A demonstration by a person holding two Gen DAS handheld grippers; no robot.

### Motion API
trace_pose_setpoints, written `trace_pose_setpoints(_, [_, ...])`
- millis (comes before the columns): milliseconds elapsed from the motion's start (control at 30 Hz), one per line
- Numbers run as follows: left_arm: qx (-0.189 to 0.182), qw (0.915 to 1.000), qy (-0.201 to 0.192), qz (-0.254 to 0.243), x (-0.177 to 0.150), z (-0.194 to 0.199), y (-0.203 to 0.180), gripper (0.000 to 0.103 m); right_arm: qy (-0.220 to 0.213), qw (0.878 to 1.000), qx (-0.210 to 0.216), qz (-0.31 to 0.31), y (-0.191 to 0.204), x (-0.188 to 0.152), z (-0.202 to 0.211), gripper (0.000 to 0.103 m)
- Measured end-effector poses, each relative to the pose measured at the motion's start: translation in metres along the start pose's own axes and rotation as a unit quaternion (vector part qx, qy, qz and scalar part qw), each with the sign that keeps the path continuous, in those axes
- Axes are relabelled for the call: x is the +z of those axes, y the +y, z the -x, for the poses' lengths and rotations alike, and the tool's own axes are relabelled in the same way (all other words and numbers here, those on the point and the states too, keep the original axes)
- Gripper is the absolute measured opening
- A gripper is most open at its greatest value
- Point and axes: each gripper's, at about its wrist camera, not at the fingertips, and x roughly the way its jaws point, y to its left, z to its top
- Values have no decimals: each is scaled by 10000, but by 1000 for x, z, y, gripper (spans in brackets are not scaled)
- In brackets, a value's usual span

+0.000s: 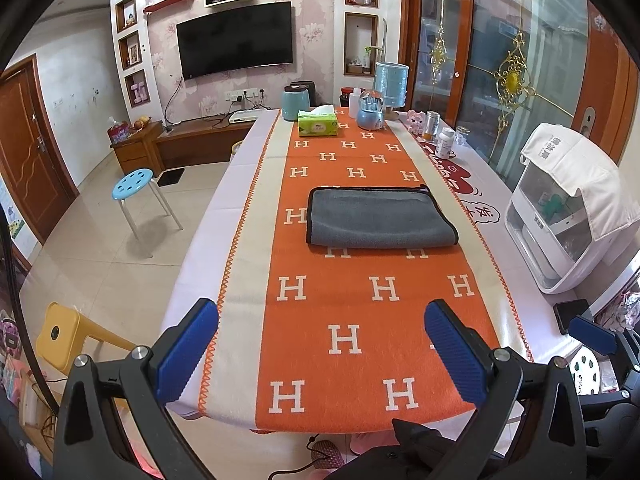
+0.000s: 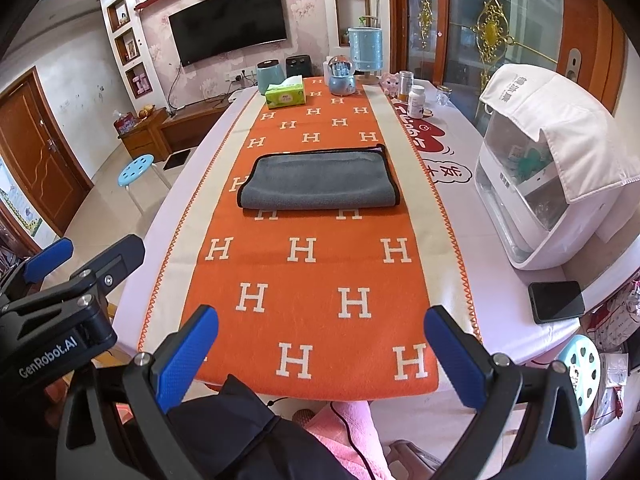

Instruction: Fold towel

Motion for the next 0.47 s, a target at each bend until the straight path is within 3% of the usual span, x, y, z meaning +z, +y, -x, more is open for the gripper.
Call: trace_pose_setpoints(467, [4,10000,2,-5,0,-1,0,102,53,10000,12,10,-5,-1,-6,103])
